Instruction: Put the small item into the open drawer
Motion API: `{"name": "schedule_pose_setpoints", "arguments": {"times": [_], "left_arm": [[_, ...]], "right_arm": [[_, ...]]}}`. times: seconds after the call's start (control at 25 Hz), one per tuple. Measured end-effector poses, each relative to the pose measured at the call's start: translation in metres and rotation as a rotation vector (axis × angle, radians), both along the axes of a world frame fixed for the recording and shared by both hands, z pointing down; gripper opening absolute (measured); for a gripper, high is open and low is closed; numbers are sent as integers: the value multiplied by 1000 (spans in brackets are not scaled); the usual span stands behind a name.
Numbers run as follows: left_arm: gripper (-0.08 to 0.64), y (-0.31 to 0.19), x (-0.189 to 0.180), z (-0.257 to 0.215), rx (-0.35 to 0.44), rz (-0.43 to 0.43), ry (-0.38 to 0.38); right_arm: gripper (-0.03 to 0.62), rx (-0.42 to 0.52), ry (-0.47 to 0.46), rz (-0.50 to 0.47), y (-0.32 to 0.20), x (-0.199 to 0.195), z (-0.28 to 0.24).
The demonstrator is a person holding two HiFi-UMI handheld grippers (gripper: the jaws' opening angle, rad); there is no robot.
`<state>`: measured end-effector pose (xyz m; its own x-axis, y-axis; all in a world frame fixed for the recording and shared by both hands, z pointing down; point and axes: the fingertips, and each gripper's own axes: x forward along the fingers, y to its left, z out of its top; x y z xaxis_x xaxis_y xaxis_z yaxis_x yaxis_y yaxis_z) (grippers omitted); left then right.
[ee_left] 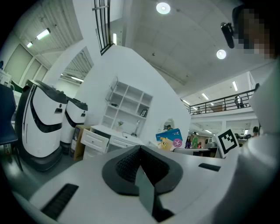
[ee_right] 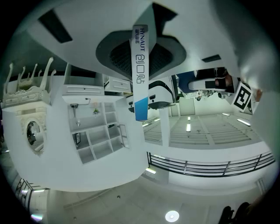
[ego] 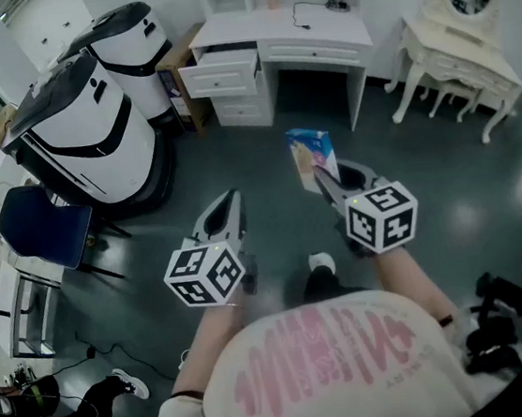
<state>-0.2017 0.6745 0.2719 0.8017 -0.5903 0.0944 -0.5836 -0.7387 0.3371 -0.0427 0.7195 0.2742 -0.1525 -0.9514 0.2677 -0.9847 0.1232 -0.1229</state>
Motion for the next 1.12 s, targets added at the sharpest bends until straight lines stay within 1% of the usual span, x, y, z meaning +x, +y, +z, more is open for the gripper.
{"name": "schedule_pose_setpoints", "arguments": {"times": [0.28, 0.4, 0.56, 0.68, 0.84, 0.96, 1.04, 1.12], "left_arm": [[29, -5, 1, 3, 6, -1, 6], [29, -9, -2, 7, 8, -17, 14], [29, -26, -5, 10, -6, -27, 28], [29, -39, 1, 15, -30, -28, 30], [29, -76, 9, 16, -34, -56, 43], [29, -112, 14, 17, -39, -79, 46], [29, -137, 24, 17, -53, -92, 53], [29, -162, 37, 11, -44, -110, 58]], "right_arm": [[91, -8, 23, -6, -8, 2, 4], [91, -7, 24, -9, -14, 5, 9], [91, -24, 38, -22, -33, 3, 12], [92, -41, 35, -26, -49, 7, 15], [94, -34, 7, -34, -85, 21, 15], [94, -31, 9, -46, -119, 33, 15], [94, -30, 16, -58, -144, 45, 13], [94, -24, 22, -75, -172, 58, 8]]}}
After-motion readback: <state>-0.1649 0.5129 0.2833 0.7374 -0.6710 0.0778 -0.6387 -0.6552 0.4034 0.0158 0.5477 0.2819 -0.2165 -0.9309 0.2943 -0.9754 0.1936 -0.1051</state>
